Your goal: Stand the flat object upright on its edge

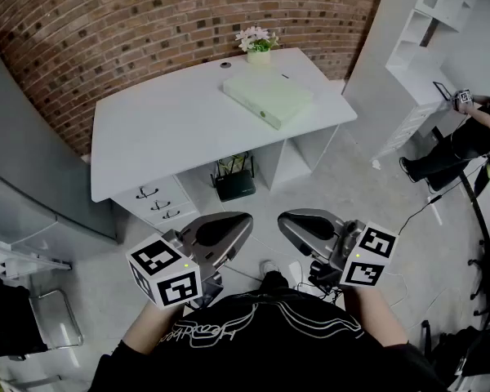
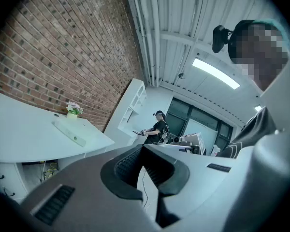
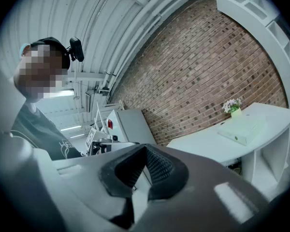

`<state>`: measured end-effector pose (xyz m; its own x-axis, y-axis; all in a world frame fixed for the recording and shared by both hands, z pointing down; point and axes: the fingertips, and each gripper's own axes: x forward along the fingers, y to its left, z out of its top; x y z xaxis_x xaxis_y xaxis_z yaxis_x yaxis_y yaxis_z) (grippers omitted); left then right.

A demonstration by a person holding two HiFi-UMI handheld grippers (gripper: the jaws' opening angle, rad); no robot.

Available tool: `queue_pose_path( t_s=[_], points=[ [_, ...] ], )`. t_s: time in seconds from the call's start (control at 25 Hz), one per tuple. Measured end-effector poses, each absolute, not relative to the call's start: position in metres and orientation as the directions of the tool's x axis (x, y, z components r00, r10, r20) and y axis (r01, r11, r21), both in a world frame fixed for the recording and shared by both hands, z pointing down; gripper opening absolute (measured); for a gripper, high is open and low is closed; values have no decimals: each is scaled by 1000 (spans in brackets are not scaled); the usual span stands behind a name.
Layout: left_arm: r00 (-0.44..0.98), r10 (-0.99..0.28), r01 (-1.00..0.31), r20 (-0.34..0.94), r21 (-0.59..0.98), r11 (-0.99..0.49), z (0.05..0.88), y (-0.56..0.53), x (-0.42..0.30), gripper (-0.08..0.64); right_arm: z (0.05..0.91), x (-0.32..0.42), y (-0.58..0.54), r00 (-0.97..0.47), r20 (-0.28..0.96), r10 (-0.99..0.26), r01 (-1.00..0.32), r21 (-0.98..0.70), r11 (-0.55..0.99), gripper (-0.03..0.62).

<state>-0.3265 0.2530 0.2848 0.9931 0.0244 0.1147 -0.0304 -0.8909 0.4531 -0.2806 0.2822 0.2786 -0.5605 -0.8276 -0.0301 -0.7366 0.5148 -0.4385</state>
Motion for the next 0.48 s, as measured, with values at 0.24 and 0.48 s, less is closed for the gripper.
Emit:
queue_pose_path(
  t_s=[0.24,0.48],
  points=[
    [993,9,-47,121,449,-892,286,249,-327,2,278,-278,280,-563,-32,-826,-733,-442,517,5],
    [992,-6,-67,127,475,-878,287,233,-317,2,278,-267,265,-570,-40,-821,-721,-455,523,5]
  ],
)
